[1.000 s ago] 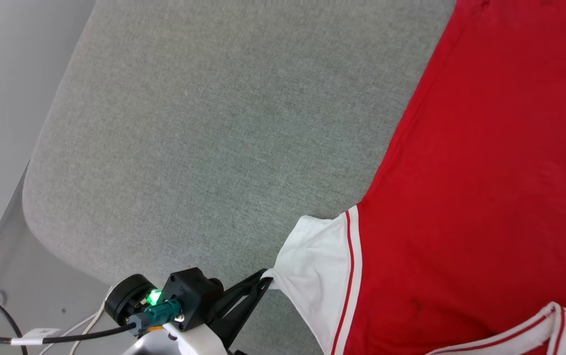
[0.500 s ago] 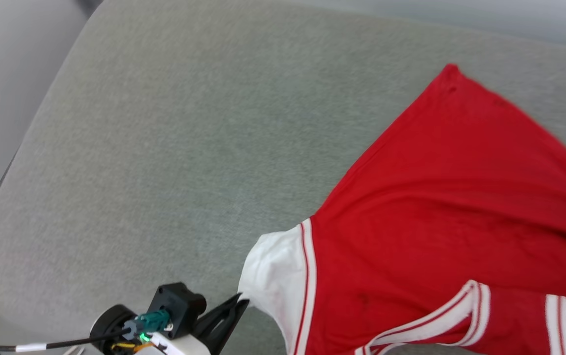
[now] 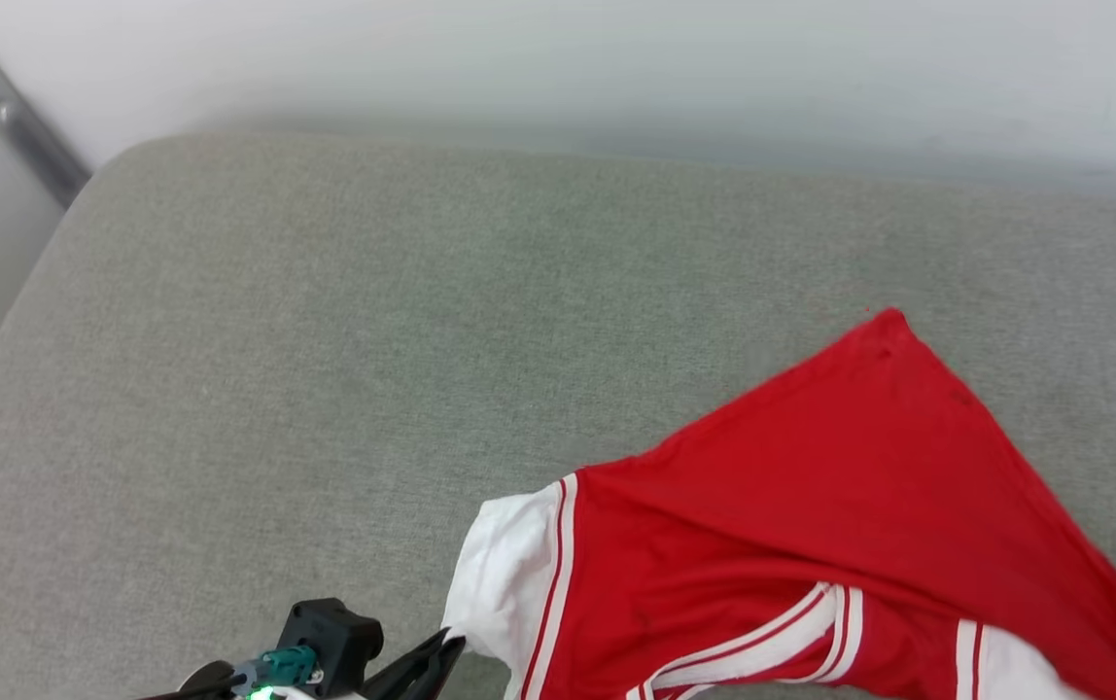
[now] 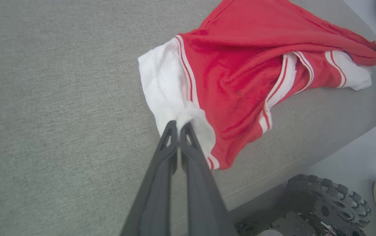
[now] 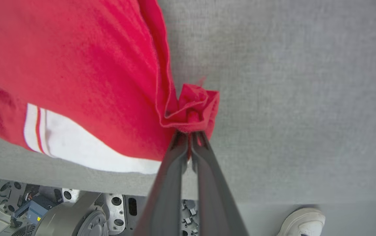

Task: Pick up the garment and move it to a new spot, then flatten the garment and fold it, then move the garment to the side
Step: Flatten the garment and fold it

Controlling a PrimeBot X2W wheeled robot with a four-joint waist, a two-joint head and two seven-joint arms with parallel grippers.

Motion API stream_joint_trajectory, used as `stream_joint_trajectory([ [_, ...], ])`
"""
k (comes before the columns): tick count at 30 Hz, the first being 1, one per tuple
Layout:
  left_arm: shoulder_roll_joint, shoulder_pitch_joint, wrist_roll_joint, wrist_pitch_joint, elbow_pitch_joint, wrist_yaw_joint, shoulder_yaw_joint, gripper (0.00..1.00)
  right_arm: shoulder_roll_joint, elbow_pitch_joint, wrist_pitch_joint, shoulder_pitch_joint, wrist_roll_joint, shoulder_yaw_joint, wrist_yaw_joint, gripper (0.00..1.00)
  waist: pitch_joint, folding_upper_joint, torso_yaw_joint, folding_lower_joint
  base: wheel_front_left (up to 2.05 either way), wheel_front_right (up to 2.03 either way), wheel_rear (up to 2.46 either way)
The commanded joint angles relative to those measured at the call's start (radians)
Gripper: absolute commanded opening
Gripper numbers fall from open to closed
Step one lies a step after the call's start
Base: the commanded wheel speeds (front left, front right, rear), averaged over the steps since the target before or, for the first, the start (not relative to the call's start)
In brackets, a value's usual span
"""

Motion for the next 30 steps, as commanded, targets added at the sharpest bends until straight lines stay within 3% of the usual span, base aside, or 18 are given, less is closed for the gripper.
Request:
stream_joint_trajectory([
  [1,-0.007,0.008,-0.004,-0.01,0.006,0.005,0.005,0.0,0.02,-0.019,-0.005,0.041,0.002,-0.006,-0.001,0.0,-0.016,-0.0001,-0.013,0.0001,0.0,0.0,0.0],
  [7,-0.016,0.019,-0.01,-0.026,0.034,0.0,0.002,0.0,0.068,-0.067,-0.012,0.135,-0.006,-0.017,-0.001,0.0,-0.03,-0.0001,-0.017,0.0001,0.0,0.0,0.0],
  [8,-0.017,0.018,-0.01,-0.027,0.036,-0.001,0.001,0.0,0.07,-0.068,-0.007,0.14,-0.009,-0.018,-0.001,0.04,-0.029,-0.0001,-0.016,0.0001,0.0,0.0,0.0],
  [9,-0.018,0.016,-0.01,-0.028,0.037,-0.004,0.0,0.0,0.065,-0.072,-0.003,0.14,-0.011,-0.013,-0.001,0.44,-0.028,-0.0001,-0.015,0.0001,0.0,0.0,0.0],
  [10,-0.019,0.013,-0.011,-0.028,0.038,-0.006,0.0,0.0,0.06,-0.077,-0.006,0.134,-0.009,-0.013,-0.001,1.0,-0.027,-0.0001,-0.013,0.0001,0.0,0.0,0.0],
  [14,-0.019,0.0,-0.012,-0.027,0.038,-0.014,-0.001,0.0,0.06,-0.084,0.004,0.105,0.021,-0.021,-0.001,1.0,-0.024,-0.0001,-0.001,0.0001,0.0,0.0,0.0],
  [20,-0.023,-0.022,-0.003,-0.031,0.03,-0.023,-0.003,0.0,0.004,-0.163,0.05,0.021,0.066,-0.029,-0.001,1.0,-0.001,-0.0001,0.038,0.0001,0.0,0.0,0.0],
  [25,-0.032,-0.042,0.015,-0.032,0.01,-0.029,-0.011,0.0,-0.005,-0.23,0.112,-0.13,0.094,-0.004,-0.001,1.0,0.049,-0.0001,0.082,0.0001,0.0,0.0,0.0],
  [30,-0.046,-0.082,0.037,-0.026,-0.01,-0.043,-0.021,0.0,-0.027,-0.189,0.165,-0.31,0.043,0.067,-0.001,1.0,0.123,-0.0001,0.134,0.0001,0.0,0.0,0.0],
])
